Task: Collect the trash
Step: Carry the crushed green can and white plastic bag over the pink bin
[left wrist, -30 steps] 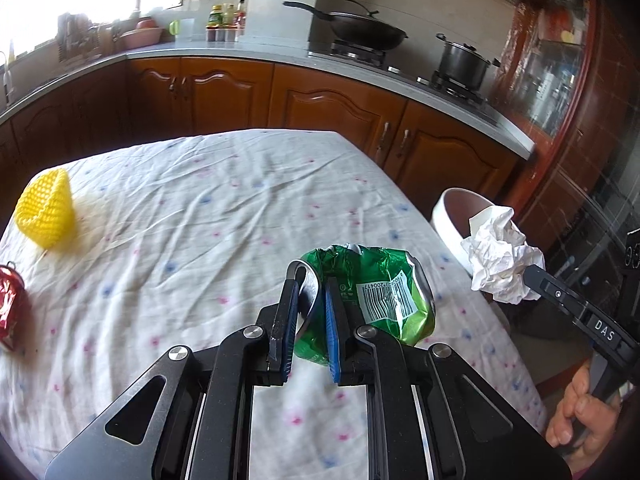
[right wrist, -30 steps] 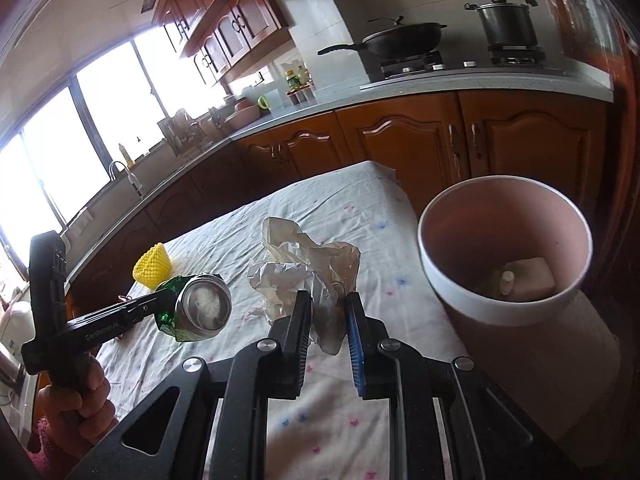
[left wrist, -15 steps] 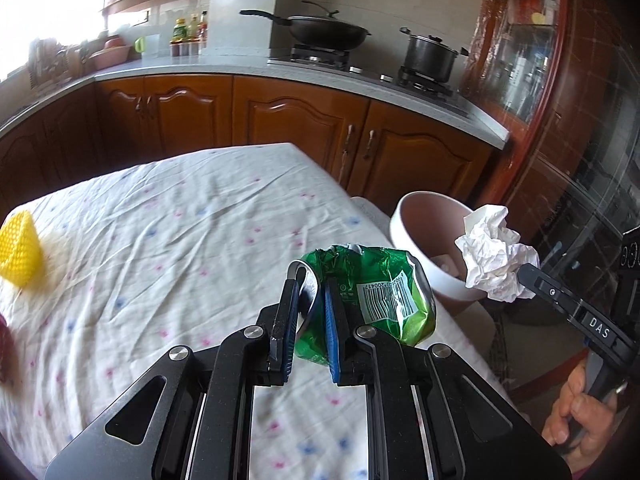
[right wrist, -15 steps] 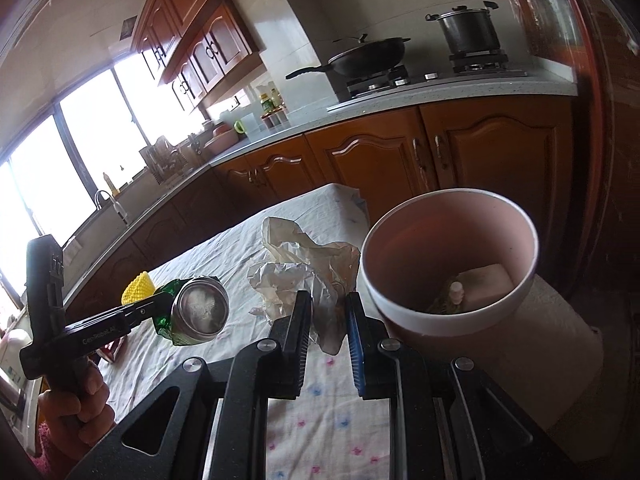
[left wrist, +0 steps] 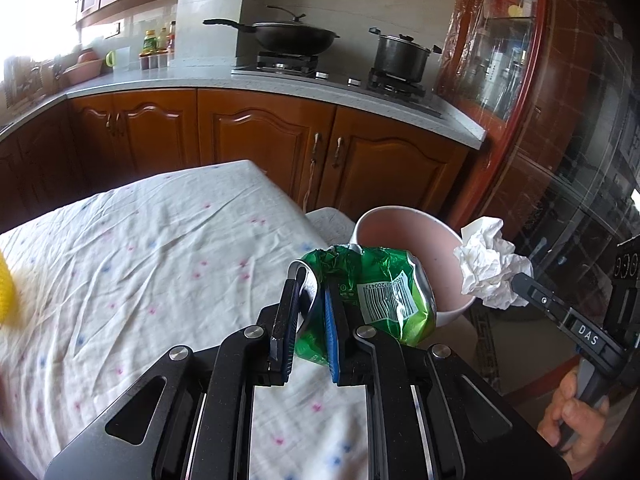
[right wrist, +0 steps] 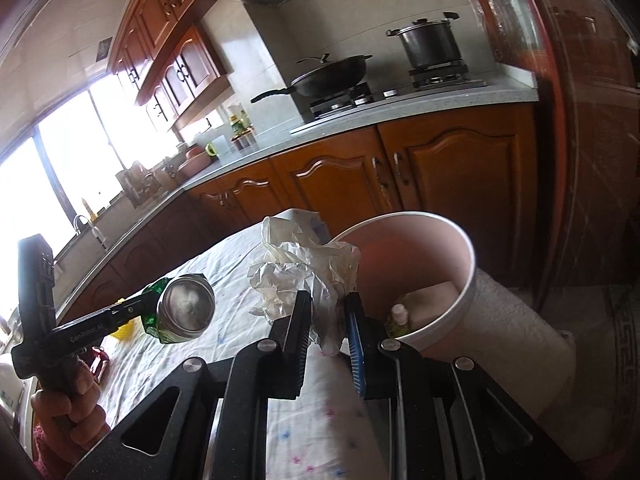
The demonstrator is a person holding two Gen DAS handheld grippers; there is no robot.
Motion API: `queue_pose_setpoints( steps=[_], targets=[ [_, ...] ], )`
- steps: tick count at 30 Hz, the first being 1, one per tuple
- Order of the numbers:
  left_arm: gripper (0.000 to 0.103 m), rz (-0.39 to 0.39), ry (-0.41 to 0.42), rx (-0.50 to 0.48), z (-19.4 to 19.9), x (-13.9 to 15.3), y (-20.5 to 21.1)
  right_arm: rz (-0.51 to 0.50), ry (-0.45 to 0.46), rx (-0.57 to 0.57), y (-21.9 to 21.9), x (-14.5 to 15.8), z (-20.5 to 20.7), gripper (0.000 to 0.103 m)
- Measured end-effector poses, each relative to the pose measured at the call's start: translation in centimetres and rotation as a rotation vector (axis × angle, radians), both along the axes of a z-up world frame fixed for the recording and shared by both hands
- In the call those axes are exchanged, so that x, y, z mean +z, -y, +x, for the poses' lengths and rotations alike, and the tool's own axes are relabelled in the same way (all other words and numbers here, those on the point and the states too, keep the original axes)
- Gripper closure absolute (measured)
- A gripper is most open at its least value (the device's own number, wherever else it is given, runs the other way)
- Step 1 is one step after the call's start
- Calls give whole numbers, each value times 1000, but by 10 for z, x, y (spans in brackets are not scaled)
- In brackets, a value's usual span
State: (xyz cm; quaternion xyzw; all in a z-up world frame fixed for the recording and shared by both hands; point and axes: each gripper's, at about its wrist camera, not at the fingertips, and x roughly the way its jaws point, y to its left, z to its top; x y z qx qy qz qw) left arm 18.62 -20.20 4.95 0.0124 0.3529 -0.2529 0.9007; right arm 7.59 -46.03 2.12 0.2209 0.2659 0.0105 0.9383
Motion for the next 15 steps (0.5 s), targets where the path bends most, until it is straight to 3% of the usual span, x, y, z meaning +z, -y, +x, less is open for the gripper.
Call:
queue_pose_setpoints(
  steps=[15],
  targets=[
    [92, 12, -19, -43, 16, -3, 33, 7, -21, -46, 18, -7, 3, 85]
  ],
)
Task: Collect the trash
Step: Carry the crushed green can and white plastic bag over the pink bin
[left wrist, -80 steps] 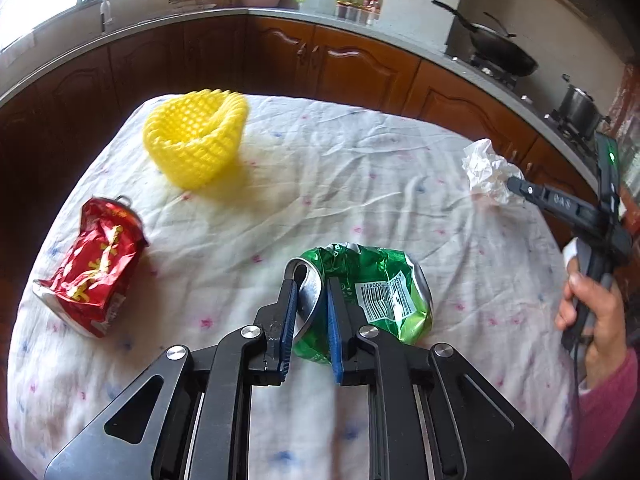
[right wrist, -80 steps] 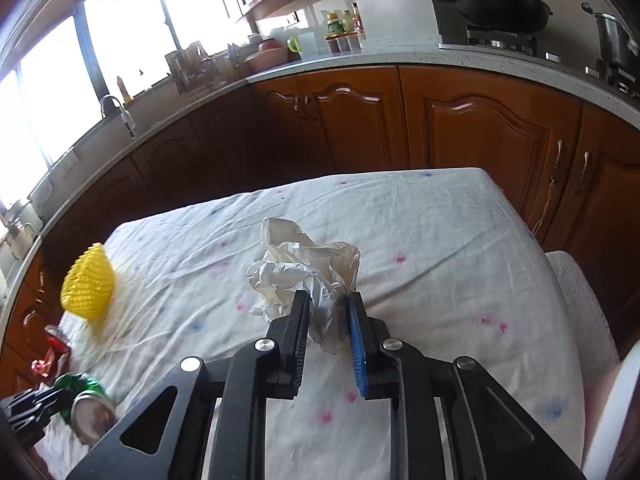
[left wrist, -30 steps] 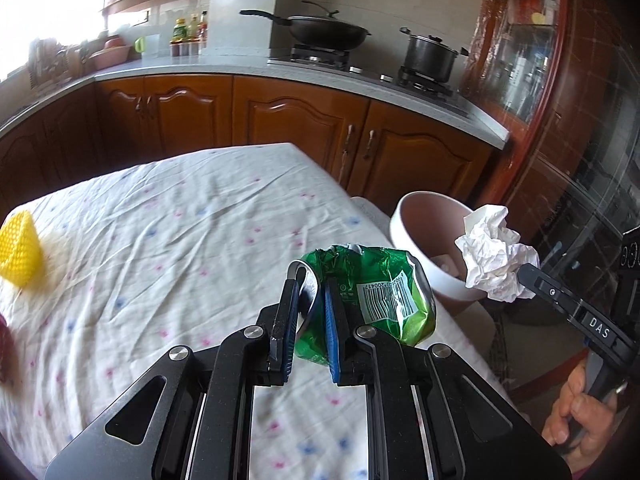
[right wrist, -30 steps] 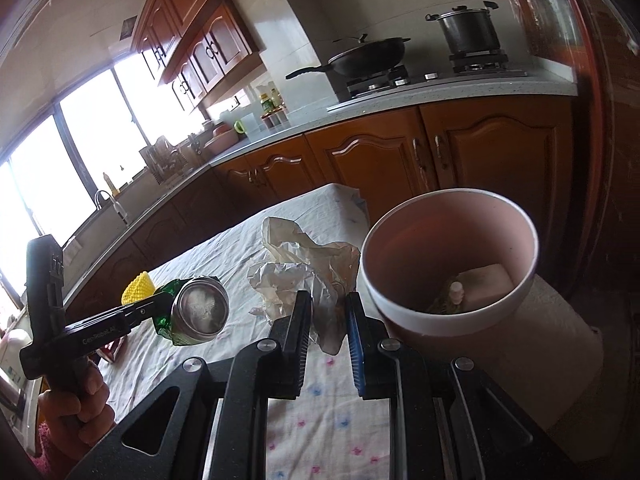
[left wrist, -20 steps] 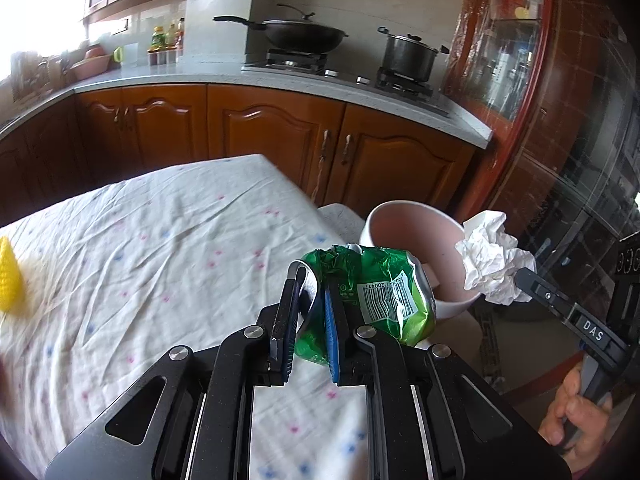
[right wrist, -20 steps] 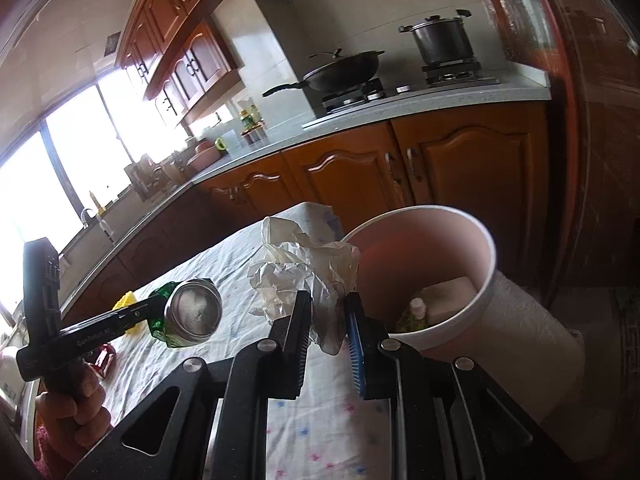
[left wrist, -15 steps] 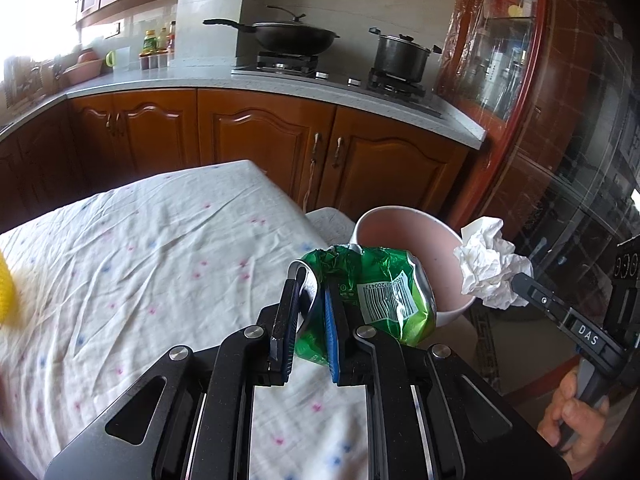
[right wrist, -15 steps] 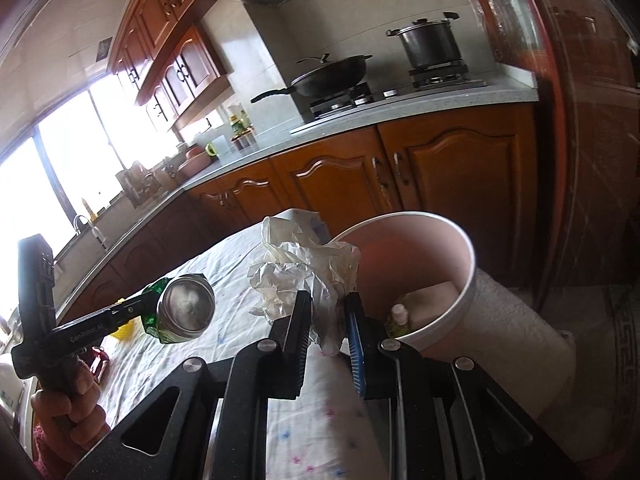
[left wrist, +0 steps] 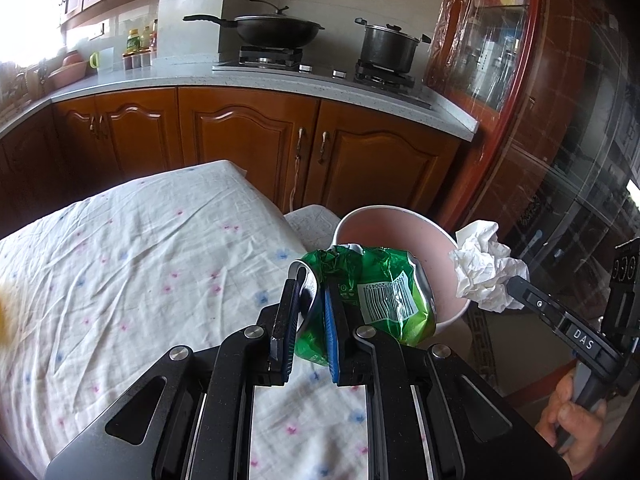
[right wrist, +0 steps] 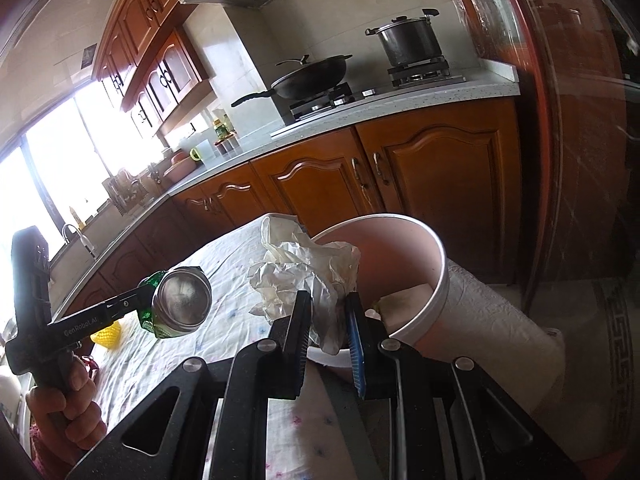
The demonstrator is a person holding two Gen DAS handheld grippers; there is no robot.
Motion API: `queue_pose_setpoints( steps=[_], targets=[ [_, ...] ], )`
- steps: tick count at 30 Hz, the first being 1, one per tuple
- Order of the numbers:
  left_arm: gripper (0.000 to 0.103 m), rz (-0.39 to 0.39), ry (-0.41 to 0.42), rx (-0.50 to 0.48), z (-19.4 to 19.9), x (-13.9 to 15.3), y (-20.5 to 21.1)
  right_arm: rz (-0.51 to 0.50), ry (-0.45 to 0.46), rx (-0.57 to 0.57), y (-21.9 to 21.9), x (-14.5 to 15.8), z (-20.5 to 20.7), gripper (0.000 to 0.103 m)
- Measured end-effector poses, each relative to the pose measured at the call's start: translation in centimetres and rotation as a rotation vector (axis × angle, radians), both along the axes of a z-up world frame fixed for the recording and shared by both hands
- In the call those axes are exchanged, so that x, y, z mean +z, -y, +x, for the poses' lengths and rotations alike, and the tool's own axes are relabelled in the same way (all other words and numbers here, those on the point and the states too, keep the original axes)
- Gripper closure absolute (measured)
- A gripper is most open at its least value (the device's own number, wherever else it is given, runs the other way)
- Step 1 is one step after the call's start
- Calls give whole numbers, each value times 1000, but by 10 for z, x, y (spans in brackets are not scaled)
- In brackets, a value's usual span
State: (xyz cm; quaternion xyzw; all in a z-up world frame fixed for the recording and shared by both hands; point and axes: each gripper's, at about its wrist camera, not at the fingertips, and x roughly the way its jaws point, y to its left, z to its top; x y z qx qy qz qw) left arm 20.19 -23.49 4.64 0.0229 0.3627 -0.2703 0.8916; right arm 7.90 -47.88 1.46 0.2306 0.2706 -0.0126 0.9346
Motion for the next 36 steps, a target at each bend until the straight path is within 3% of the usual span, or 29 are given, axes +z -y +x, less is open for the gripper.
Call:
queue_pose_setpoints(
  steps=[12, 25, 36],
  targets=[
    [92, 33, 3, -55, 16, 0, 42, -14, -40, -23, 18, -4, 18, 85],
    [93, 133, -1, -107, 39, -20, 100, -67, -125, -15, 31, -11, 48, 85],
    [94, 200, 14, -141, 42, -30, 125, -97, -186, -4, 39, -25, 64, 85]
  ],
)
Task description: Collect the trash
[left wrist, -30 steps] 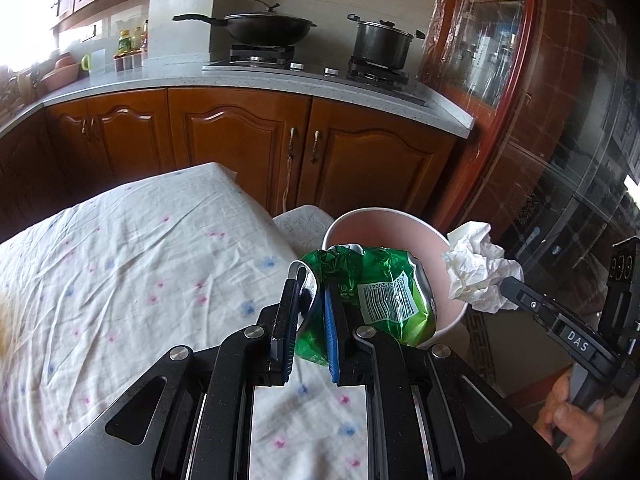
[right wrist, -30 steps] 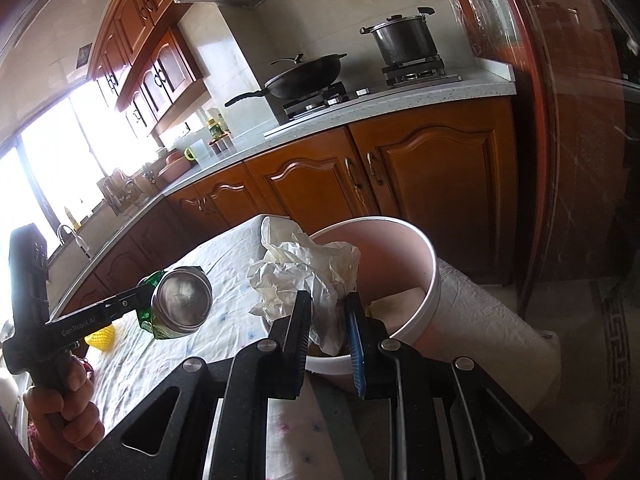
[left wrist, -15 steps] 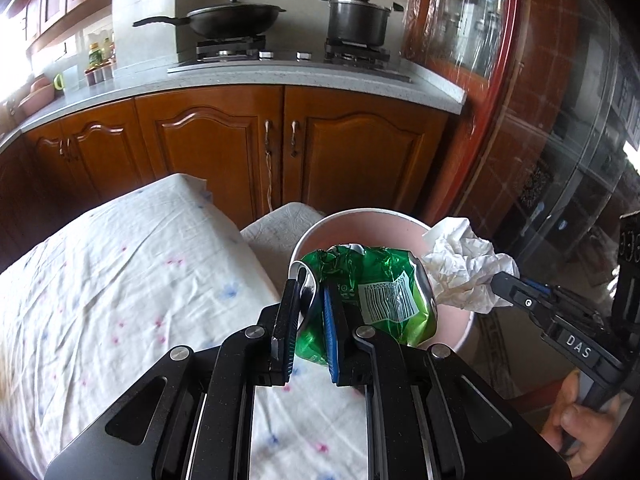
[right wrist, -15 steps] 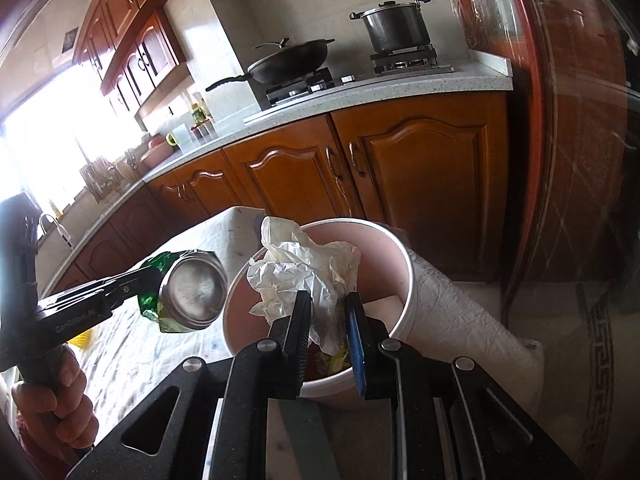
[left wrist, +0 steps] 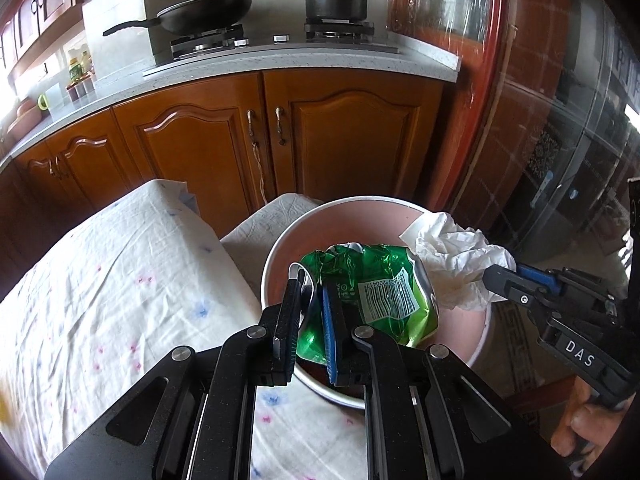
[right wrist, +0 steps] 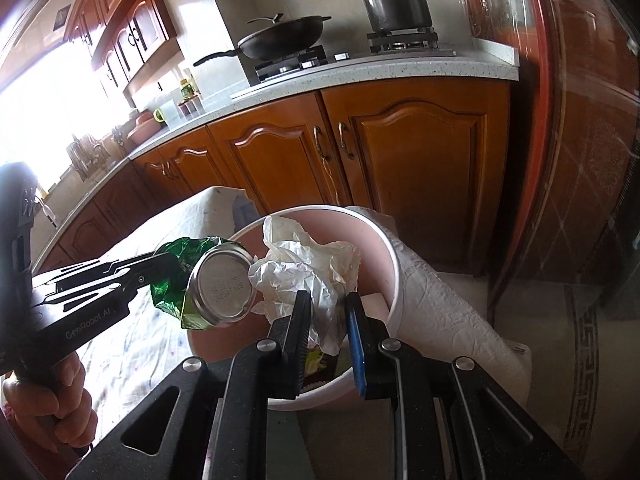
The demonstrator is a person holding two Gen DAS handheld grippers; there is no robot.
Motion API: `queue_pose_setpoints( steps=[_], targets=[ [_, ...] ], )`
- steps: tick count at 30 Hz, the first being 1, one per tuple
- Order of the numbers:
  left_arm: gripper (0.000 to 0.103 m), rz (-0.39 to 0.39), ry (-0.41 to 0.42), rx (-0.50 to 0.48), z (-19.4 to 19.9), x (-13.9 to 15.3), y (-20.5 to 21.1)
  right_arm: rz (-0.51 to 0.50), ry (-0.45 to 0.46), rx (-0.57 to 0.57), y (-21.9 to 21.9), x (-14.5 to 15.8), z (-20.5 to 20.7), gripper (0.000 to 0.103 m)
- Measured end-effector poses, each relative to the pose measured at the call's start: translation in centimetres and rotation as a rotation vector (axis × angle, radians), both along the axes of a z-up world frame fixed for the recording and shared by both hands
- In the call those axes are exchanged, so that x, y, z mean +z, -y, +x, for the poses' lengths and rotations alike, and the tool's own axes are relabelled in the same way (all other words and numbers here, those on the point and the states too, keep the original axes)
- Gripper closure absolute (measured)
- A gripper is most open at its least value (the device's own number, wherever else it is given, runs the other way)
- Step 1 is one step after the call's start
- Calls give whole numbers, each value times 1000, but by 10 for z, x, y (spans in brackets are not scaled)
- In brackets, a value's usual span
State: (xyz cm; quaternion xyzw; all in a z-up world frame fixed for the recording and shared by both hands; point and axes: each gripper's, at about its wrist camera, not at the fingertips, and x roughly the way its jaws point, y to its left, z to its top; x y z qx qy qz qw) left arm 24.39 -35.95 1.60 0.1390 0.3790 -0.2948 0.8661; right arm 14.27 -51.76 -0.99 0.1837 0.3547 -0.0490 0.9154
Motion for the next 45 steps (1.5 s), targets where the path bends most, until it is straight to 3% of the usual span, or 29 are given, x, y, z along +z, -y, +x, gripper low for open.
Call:
queue_pose_setpoints(
  steps=[14, 19, 20, 23, 31, 36, 41, 45],
  targets=[
    [93, 50, -30, -14, 9, -14, 17, -10, -56, 17, 6, -12, 14, 85],
    [91, 44, -61, -13, 10, -16, 17, 14, -60, 17, 9, -14, 17, 79],
    [86, 42, -64, -12, 10, -16, 17, 20, -59, 18, 10, -14, 17, 77],
    [58, 39, -59, -4, 9, -15, 14, 47, -47, 16, 13, -14, 15, 68],
    [56, 27, -54, 19, 8, -12, 5, 72, -24, -5, 16, -13, 9, 56],
    [42, 23, -58, 41, 5, -13, -4, 94, 1, -9, 17, -10, 3, 34],
    [26, 16, -59, 80, 2, -13, -17, 117, 28, -23, 16, -8, -5, 24],
    [24, 3, -64, 102, -4, -13, -31, 136, 44, -33, 12, -6, -13, 22]
  ],
)
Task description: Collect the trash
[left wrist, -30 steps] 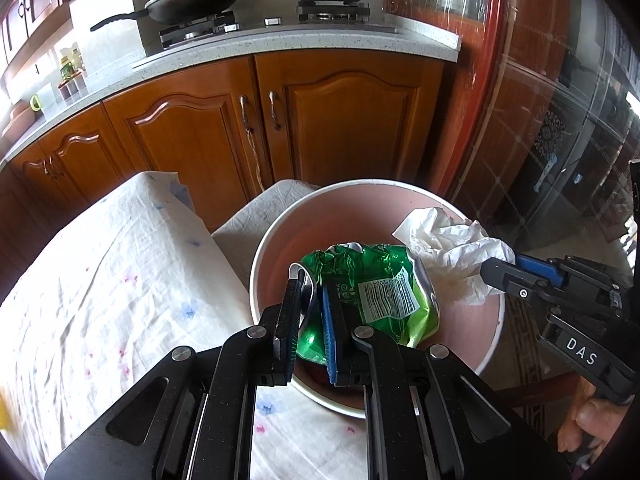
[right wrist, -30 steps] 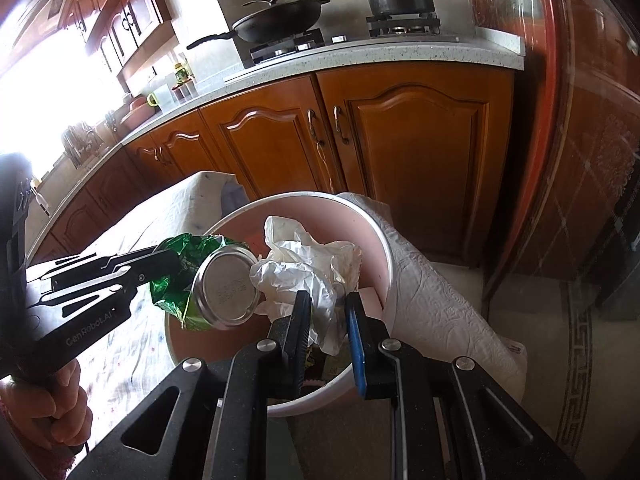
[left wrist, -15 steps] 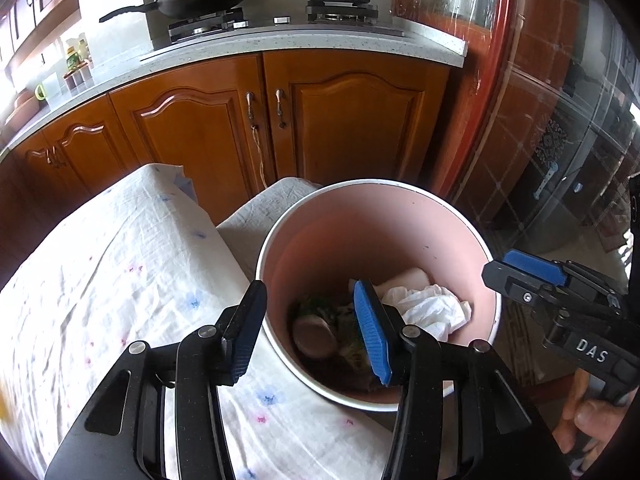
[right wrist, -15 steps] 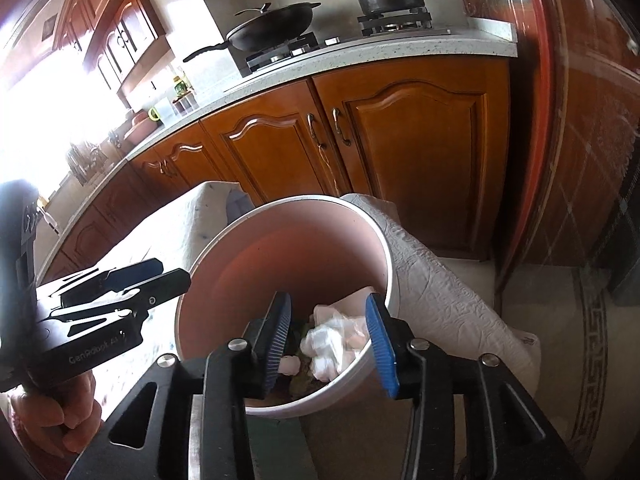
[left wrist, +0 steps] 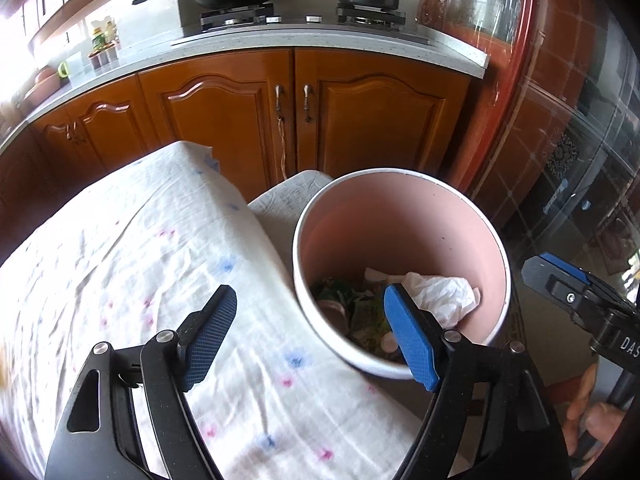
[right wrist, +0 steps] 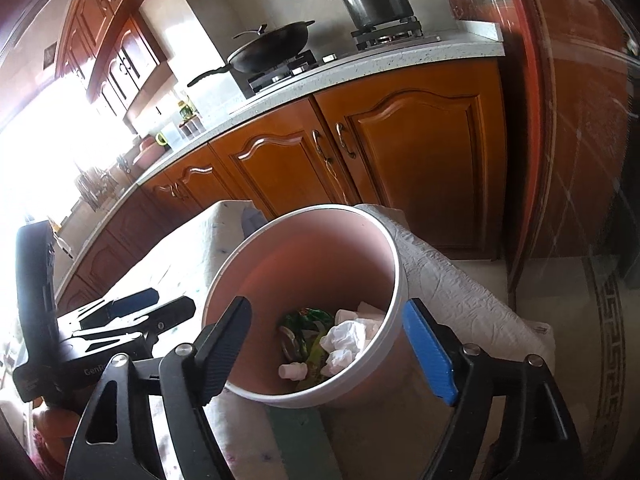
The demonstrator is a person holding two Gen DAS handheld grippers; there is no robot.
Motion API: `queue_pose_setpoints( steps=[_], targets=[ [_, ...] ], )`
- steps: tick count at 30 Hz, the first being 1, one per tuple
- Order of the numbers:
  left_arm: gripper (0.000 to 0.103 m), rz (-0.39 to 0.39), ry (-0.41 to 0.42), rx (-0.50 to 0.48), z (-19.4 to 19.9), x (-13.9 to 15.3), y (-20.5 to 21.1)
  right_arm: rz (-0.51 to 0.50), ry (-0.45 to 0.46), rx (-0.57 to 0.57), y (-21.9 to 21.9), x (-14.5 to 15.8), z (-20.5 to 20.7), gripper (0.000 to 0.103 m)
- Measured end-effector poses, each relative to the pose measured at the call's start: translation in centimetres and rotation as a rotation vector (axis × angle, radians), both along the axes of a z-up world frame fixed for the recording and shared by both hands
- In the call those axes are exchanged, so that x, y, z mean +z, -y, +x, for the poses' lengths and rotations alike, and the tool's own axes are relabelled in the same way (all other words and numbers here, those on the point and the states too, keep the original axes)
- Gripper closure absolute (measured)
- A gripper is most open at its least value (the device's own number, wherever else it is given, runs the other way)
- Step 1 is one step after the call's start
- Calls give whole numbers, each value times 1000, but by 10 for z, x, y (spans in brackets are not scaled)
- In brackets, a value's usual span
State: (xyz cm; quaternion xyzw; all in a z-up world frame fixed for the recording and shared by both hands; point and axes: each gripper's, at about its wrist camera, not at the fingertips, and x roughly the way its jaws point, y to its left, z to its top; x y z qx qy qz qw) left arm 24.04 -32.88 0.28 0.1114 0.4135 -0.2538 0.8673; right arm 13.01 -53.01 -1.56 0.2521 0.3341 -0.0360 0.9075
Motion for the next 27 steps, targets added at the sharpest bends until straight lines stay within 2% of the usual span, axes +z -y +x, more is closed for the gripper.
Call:
queue_pose_setpoints(
  steps=[3, 11, 22, 27],
  targets=[
    [23, -15, -2, 16, -6, -1, -12, 9, 13, 0, -5, 2, -3, 16],
    [21, -76, -16, 75, -23, -2, -48, 37, 63, 11, -30, 5, -22, 12],
    [20, -168, -7, 150, -62, -4, -104, 55, 114, 18, -67, 7, -51, 11],
    [20, -194, 25, 181, -81, -2, -127, 47, 139, 15, -81, 7, -63, 11]
  ],
)
